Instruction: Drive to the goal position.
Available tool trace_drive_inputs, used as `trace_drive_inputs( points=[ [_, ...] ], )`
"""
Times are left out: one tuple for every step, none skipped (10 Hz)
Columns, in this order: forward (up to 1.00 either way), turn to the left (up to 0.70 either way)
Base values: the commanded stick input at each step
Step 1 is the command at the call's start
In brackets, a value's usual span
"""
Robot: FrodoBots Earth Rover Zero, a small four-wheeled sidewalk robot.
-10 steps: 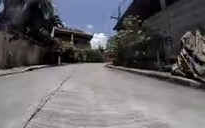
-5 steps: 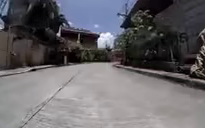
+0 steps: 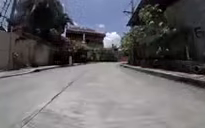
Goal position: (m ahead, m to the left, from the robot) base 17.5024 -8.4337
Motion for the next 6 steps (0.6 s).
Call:
trace_drive_inputs(
  points=[
    [1.0,0.14],
    [1.0,0.14],
    [1.0,0.14],
    [1.0,0.14],
    [1.0,0.14],
    [1.0,0.14]
  ],
)
